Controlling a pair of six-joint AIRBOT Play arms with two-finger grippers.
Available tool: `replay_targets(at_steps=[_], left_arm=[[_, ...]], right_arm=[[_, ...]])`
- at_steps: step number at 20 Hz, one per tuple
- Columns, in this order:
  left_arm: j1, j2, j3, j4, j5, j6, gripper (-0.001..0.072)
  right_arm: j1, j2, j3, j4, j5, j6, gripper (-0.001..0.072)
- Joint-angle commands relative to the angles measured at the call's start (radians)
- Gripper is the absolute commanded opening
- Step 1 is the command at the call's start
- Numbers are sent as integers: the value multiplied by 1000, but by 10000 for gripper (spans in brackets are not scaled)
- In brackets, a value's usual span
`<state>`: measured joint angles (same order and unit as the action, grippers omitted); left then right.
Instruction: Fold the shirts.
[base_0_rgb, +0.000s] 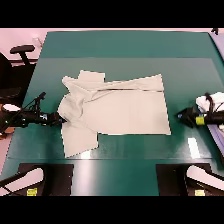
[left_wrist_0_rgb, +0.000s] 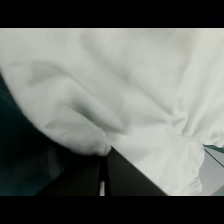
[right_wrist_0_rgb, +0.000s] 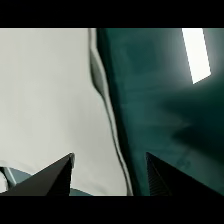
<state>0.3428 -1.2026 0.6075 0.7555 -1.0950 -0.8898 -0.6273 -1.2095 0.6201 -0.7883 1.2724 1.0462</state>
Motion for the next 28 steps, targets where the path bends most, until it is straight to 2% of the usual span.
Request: replay_targets(at_steps=[1, 9, 10, 11, 12, 15, 20, 23, 25, 28], left_arm=[[0, 1, 1, 0, -7, 0, 30], [0, 1, 2, -1, -24, -2, 30], [0, 1, 2, -2, -25, -8, 29], [0, 1, 3, -3, -28, -17, 28], [0, 1, 12, -5, -46, -19, 28], [0, 32, 82, -7, -105, -40, 27], [0, 257, 298, -4, -150, -155, 27], [0, 422, 484, 6, -211, -216, 27], [0, 520, 634, 46, -223, -239, 27], [0, 606, 916, 147, -199, -239, 28]], right_arm=[[-24, -6, -147, -2, -56, -36, 501], [200, -6, -198, 32, -142, -23, 494], [232, -4, -198, 61, -162, -23, 372], [256, 5, -198, 85, -185, -25, 142], [275, 24, -197, 108, -209, -24, 18], [298, 132, -170, 164, -241, 13, 17], [298, 367, 10, 196, -204, 87, 16], [291, 507, 176, 196, -180, 188, 16], [291, 596, 301, 195, -169, 195, 17], [291, 732, 486, 188, -274, 195, 16]])
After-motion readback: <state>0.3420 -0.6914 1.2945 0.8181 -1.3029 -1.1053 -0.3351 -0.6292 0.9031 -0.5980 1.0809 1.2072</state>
